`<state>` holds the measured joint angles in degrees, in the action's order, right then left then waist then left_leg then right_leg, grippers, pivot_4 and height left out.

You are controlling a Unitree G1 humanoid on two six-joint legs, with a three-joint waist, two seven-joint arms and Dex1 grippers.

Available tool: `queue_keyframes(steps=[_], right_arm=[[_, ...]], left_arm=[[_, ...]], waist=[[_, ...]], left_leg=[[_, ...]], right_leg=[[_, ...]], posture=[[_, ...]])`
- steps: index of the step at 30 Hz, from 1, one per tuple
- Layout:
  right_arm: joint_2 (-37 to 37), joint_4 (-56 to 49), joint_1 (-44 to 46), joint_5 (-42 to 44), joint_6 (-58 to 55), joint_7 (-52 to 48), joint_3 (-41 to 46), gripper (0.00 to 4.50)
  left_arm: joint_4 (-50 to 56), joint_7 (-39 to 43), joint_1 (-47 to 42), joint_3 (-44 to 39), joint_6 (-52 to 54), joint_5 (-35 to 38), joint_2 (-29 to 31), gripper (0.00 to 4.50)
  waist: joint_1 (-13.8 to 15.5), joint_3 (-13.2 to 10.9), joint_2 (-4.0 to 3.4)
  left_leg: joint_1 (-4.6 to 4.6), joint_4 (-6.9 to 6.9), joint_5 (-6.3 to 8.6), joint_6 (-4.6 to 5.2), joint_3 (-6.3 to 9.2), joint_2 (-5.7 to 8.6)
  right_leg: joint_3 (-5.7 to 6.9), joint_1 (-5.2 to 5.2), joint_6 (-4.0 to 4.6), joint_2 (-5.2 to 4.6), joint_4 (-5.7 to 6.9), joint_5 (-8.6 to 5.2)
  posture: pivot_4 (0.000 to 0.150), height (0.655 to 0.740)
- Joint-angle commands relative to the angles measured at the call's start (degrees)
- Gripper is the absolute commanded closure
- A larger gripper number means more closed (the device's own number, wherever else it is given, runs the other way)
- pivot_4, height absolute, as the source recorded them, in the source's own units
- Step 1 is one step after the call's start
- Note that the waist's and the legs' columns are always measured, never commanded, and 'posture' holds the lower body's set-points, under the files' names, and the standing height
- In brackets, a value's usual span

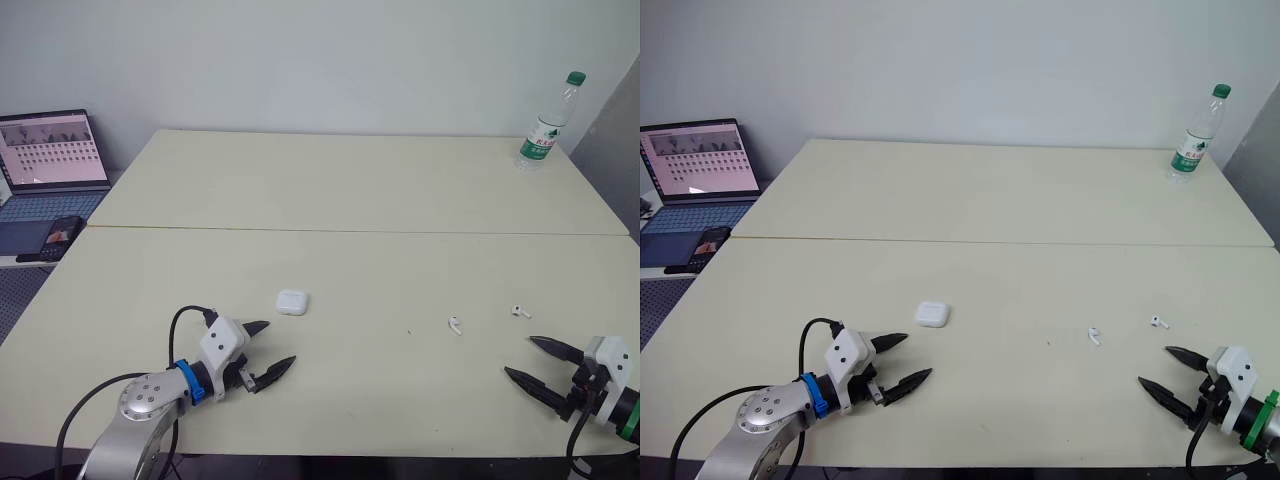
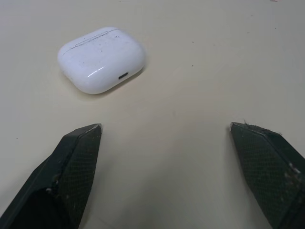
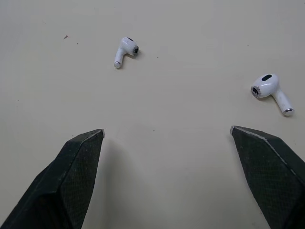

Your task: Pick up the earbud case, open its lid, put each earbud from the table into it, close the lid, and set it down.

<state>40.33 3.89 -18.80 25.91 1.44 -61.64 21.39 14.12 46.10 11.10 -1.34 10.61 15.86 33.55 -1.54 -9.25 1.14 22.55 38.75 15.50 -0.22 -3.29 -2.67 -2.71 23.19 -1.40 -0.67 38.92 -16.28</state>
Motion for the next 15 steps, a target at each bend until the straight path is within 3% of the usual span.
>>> queue_keyframes(steps=[1,15], right_arm=[[1.2,-0.2,0.5,0.4,0.9,-0.6,2.0,0.05],[1.2,0.5,1.3,0.6,2.0,-2.5,1.3,0.05]], left_arm=[[0.9,-0.1,0.5,0.5,-0.8,-0.4,-0.1,0.0],[3.9,-1.7,1.9,-1.7,0.7,2.7,-2.0,0.0]], waist=[[0.0,0.0,0.0],[0.0,0.0,0.03]], left_leg=[[0.0,0.0,0.0,0.0,0.0,0.0],[0.02,-0.01,0.0,0.0,0.02,0.01]], right_leg=[[0.0,0.0,0.0,0.0,0.0,0.0],[0.01,0.0,-0.02,0.0,0.0,0.0]], posture=[[0.15,0.7362],[0.15,0.7362]])
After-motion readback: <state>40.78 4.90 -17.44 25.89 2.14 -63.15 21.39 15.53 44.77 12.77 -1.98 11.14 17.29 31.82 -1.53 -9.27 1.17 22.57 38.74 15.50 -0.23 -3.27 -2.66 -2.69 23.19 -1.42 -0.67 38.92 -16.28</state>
